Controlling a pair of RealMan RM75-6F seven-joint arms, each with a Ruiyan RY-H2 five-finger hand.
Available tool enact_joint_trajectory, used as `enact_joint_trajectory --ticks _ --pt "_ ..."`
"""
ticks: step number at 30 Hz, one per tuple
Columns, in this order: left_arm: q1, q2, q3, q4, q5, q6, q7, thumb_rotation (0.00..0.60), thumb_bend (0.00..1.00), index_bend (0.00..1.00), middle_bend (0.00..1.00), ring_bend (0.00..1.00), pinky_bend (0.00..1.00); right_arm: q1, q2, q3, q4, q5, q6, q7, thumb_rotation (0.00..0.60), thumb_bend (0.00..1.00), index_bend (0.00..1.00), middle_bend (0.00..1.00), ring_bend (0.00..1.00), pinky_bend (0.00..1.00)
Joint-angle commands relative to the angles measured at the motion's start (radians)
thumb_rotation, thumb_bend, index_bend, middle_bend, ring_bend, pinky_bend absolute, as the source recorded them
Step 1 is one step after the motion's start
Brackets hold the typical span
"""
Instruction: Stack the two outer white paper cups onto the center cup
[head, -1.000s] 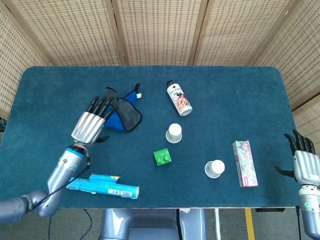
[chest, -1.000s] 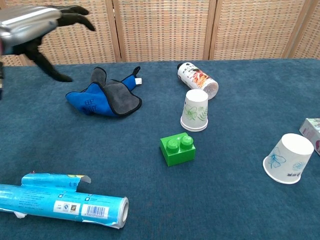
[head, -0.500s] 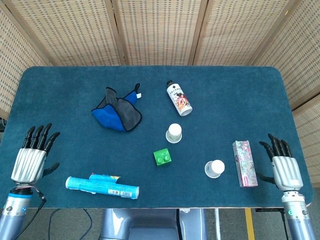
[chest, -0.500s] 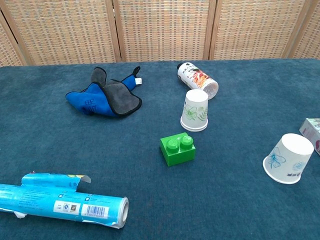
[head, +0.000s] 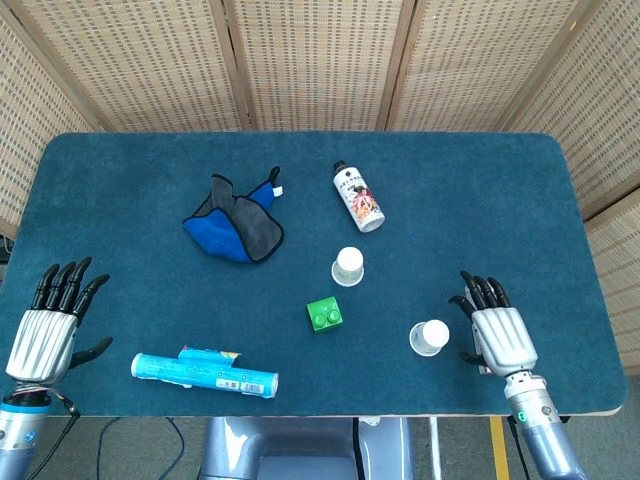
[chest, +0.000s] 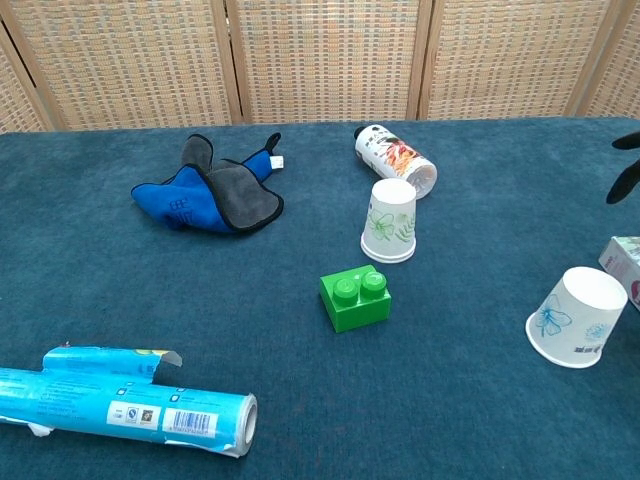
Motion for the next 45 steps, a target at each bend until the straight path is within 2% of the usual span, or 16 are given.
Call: enact_joint_trajectory --ticks 1,7,25,33,37,41,45 --pt "0.005 0.004 -0.006 0.002 0.007 -0.009 -0.008 0.6 0.12 0.15 0.0 0.0 0.0 0.048 -0.025 0.011 -0.037 0.106 -0.046 -0.102 0.6 0.13 0.31 0.0 0.0 0.02" --pt "0.016 0.011 -0.027 0.002 0.017 -0.029 -0.025 0.6 0.12 0.15 0.0 0.0 0.0 0.077 -0.056 0.005 -0.034 0.204 -0.037 -0.185 0.6 0.13 0.32 0.0 0.0 0.02" --pt "0.034 0.003 -0.071 0.012 0.029 -0.074 -0.037 0.6 0.12 0.16 0.0 0.0 0.0 0.131 -0.132 -0.01 0.056 0.266 -0.062 -0.162 0.6 0.13 0.38 0.0 0.0 0.02" --pt "0.042 0.004 -0.089 0.017 0.033 -0.086 -0.053 0.6 0.12 0.16 0.0 0.0 0.0 0.144 -0.158 -0.014 0.069 0.259 -0.037 -0.158 0.6 0.14 0.52 0.06 0.0 0.06" --pt "0.046 0.004 -0.096 0.018 0.035 -0.089 -0.053 0.6 0.12 0.16 0.0 0.0 0.0 0.15 -0.162 -0.012 0.065 0.257 -0.027 -0.158 0.6 0.14 0.54 0.07 0.0 0.06" --pt "0.052 0.002 -0.103 0.019 0.039 -0.086 -0.053 0.6 0.12 0.16 0.0 0.0 0.0 0.168 -0.156 0.011 0.051 0.256 -0.018 -0.162 0.6 0.14 0.54 0.07 0.0 0.06" --pt "0.055 -0.001 -0.111 0.021 0.035 -0.088 -0.053 0.6 0.12 0.16 0.0 0.0 0.0 0.193 -0.148 0.055 0.028 0.249 0.007 -0.169 0.6 0.14 0.54 0.07 0.0 0.06"
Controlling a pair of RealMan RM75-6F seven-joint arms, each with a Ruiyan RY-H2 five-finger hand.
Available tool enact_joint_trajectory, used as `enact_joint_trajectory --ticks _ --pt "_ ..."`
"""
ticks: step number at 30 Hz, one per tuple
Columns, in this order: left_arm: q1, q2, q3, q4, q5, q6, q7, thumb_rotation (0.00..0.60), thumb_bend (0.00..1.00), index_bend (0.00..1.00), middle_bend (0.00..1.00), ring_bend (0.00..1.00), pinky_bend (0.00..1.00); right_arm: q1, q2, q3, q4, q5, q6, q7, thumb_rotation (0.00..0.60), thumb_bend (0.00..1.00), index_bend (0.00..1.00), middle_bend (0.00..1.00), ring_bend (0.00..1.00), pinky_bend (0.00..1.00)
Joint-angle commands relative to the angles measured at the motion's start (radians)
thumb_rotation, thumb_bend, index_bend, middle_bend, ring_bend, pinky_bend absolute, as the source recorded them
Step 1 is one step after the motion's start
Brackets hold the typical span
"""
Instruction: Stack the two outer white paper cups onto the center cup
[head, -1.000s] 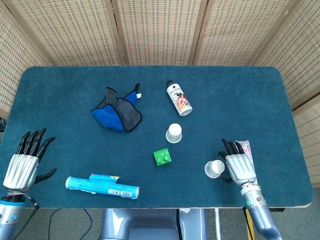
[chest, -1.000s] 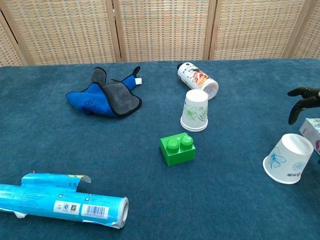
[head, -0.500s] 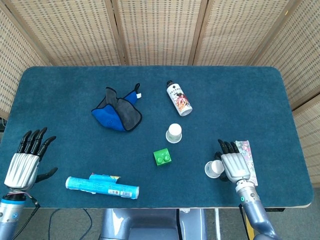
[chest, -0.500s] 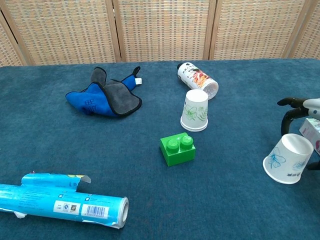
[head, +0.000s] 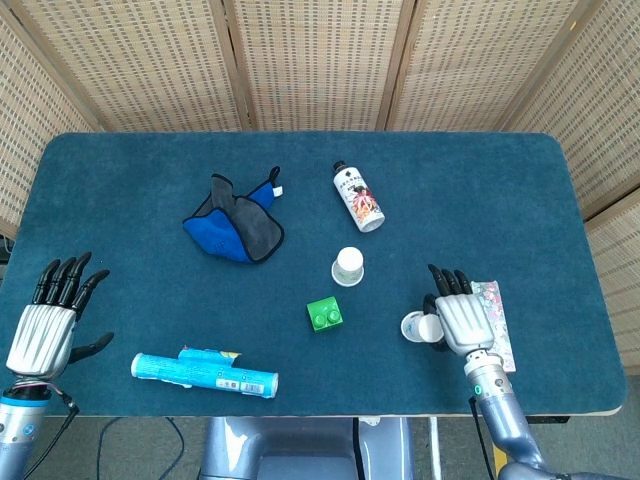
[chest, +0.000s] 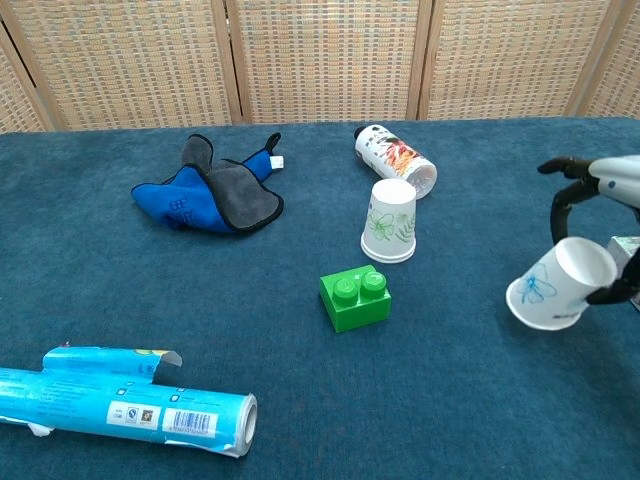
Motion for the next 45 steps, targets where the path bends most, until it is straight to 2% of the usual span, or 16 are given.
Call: enact_joint_trajectory --ticks 1,5,14,19,28,37,45 --pt "0.0 -0.001 -0.005 0.001 -0.003 -0.005 -0.002 0.6 0.12 0.16 0.0 0.0 0.0 0.025 0.007 0.042 -0.022 -0.004 0.022 -0.004 0.6 0.14 0.54 0.07 0.0 0.06" --pt "-0.001 -0.003 -0.013 0.007 -0.01 -0.017 -0.007 0.6 0.12 0.16 0.0 0.0 0.0 0.057 0.01 0.092 -0.043 -0.01 0.032 0.003 0.6 0.14 0.54 0.07 0.0 0.06" --pt "-0.005 -0.006 -0.025 0.015 -0.026 -0.043 -0.011 0.6 0.12 0.16 0.0 0.0 0.0 0.138 -0.038 0.134 -0.029 0.009 0.009 -0.026 0.6 0.14 0.54 0.07 0.0 0.07" --pt "-0.007 0.0 -0.028 0.02 -0.031 -0.059 -0.03 0.6 0.12 0.16 0.0 0.0 0.0 0.204 -0.107 0.161 0.03 0.056 -0.015 -0.047 0.6 0.14 0.54 0.07 0.0 0.07" --pt "-0.014 0.006 -0.042 0.03 -0.057 -0.09 -0.058 0.6 0.12 0.16 0.0 0.0 0.0 0.296 -0.165 0.207 0.143 0.126 -0.048 -0.062 0.6 0.14 0.54 0.07 0.0 0.07" --pt "-0.022 0.01 -0.047 0.035 -0.071 -0.12 -0.081 0.6 0.12 0.16 0.0 0.0 0.0 0.356 -0.184 0.214 0.224 0.199 -0.085 -0.073 0.6 0.14 0.55 0.07 0.0 0.07" --pt "-0.027 0.009 -0.05 0.038 -0.081 -0.136 -0.085 0.6 0.12 0.16 0.0 0.0 0.0 0.393 -0.207 0.205 0.263 0.215 -0.095 -0.071 0.6 0.14 0.55 0.08 0.0 0.07"
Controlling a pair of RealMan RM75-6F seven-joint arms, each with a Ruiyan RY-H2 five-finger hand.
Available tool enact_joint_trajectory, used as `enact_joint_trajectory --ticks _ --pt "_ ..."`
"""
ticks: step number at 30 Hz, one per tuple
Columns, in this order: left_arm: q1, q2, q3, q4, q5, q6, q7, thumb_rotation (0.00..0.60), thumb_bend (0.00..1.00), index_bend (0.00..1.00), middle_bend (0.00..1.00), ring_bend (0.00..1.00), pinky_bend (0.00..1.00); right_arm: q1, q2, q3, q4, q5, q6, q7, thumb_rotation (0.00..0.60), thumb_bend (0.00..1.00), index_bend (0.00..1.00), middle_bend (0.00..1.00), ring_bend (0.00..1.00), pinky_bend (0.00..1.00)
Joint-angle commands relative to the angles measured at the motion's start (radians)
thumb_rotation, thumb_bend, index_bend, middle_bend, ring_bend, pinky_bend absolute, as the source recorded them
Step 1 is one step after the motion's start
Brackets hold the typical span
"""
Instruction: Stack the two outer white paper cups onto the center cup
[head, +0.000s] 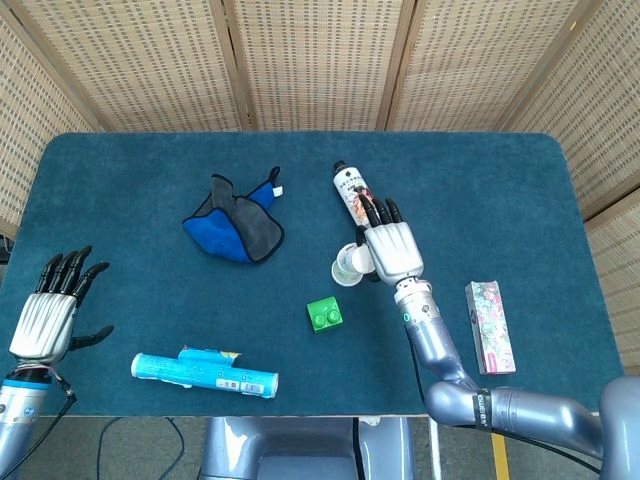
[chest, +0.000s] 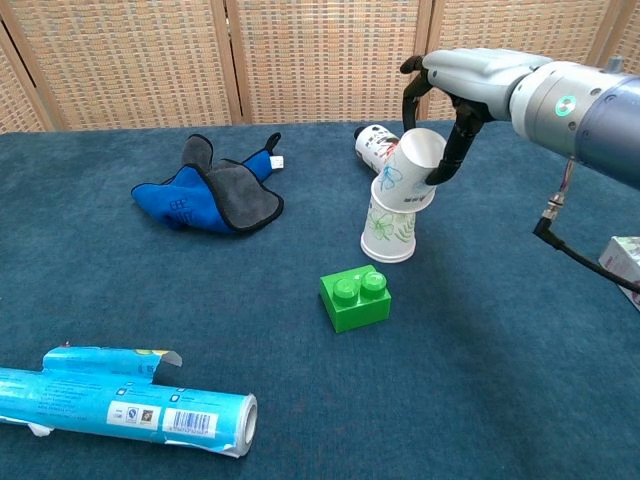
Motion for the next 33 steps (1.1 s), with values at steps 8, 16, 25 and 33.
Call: enact_joint_trajectory --ticks 8,16,25,33 --pt "-0.005 -0.002 -0.008 0.007 -0.017 -0.015 -0.012 0.6 0.12 0.17 0.0 0.0 0.0 0.025 -0.025 -0.019 0.038 0.013 0.003 0.003 0.6 0.14 0.4 0.03 0.0 0.07" --pt "-0.005 -0.001 -0.011 0.008 -0.02 -0.015 -0.015 0.6 0.12 0.17 0.0 0.0 0.0 0.022 -0.014 -0.039 0.019 0.013 0.024 0.003 0.6 0.14 0.32 0.01 0.0 0.07" --pt "-0.006 -0.017 -0.023 0.033 -0.044 -0.019 -0.009 0.6 0.12 0.12 0.0 0.0 0.0 -0.137 0.124 -0.185 -0.096 -0.14 0.13 0.102 0.6 0.14 0.18 0.0 0.0 0.03" --pt "-0.002 -0.04 -0.033 0.053 -0.063 -0.008 0.007 0.6 0.12 0.0 0.0 0.0 0.0 -0.33 0.263 -0.339 -0.103 -0.345 0.251 0.281 0.6 0.13 0.0 0.0 0.0 0.0"
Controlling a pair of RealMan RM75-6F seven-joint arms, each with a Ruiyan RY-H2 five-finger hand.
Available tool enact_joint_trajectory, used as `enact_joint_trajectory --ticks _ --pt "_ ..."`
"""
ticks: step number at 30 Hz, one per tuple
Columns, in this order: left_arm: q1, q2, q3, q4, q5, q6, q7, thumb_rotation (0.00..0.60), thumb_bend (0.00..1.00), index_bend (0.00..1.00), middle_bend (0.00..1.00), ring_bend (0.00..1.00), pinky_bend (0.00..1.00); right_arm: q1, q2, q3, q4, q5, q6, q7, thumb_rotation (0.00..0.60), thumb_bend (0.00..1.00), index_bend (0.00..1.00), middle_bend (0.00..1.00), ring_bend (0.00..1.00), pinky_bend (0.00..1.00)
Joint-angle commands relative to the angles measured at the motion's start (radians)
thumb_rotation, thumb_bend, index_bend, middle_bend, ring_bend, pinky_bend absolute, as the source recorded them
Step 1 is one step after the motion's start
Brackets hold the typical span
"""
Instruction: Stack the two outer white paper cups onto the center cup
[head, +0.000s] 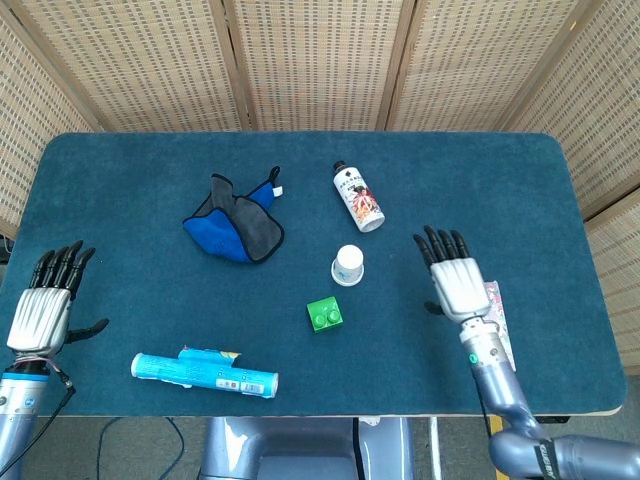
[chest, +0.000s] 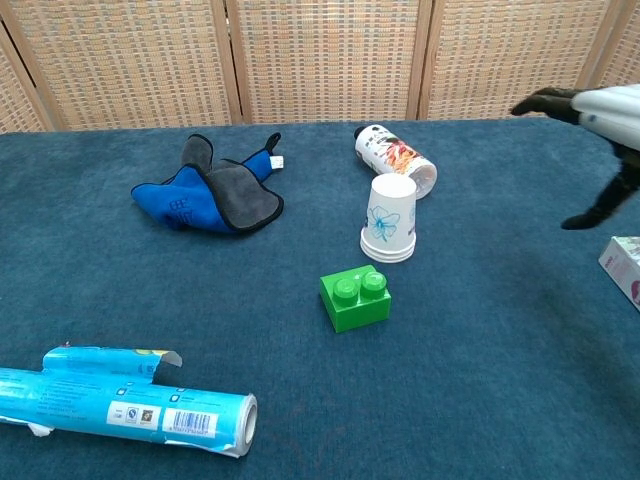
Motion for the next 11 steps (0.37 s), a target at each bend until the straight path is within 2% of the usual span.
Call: enact_joint_trajectory --ticks 1,6,11 --pt "0.003 -0.006 -0.001 0.004 -0.001 0.008 0.005 0.6 0.12 0.0 0.0 0.0 0.0 -0.098 0.069 -0.075 0.009 -0.093 0.068 0.106 0.6 0.12 0.0 0.0 0.0 0.0" --pt "0.013 -0.019 0.006 0.01 -0.003 0.016 0.019 0.6 0.12 0.0 0.0 0.0 0.0 -0.181 0.103 -0.113 0.069 -0.153 0.112 0.22 0.6 0.12 0.0 0.0 0.0 0.0" --pt "0.032 -0.035 0.021 0.014 0.004 0.036 0.032 0.6 0.12 0.0 0.0 0.0 0.0 -0.272 0.116 -0.127 0.154 -0.196 0.166 0.364 0.6 0.12 0.0 0.0 0.0 0.0"
